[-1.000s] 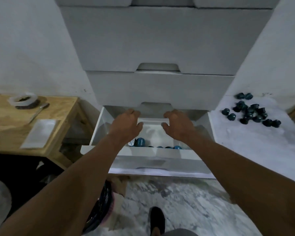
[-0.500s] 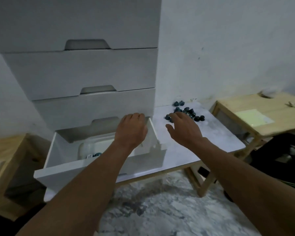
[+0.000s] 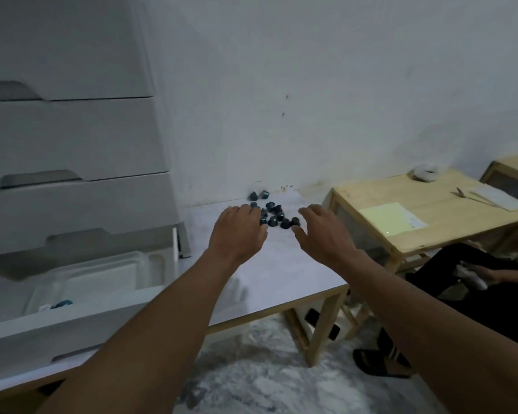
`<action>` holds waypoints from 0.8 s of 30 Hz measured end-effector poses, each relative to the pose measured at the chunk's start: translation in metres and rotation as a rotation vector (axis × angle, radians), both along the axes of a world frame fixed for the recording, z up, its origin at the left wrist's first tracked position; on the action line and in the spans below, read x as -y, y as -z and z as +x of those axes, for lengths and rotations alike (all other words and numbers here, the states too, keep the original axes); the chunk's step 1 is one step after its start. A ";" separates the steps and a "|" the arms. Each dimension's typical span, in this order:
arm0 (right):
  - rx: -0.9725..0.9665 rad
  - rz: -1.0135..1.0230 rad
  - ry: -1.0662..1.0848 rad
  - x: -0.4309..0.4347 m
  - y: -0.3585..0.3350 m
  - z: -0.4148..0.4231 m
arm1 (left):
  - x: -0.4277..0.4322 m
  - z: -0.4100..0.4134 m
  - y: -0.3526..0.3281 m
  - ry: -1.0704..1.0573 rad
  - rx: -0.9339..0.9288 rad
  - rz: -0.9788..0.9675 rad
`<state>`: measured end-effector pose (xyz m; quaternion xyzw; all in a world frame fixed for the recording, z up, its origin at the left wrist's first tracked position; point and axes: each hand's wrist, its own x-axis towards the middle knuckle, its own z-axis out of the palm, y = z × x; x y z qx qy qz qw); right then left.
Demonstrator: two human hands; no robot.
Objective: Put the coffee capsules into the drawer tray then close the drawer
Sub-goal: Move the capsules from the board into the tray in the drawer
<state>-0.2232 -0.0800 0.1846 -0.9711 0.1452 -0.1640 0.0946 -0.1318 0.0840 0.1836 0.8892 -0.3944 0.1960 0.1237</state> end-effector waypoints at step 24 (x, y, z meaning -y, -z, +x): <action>-0.199 0.214 -0.071 0.174 0.075 0.093 | 0.176 0.084 0.076 -0.068 -0.300 0.083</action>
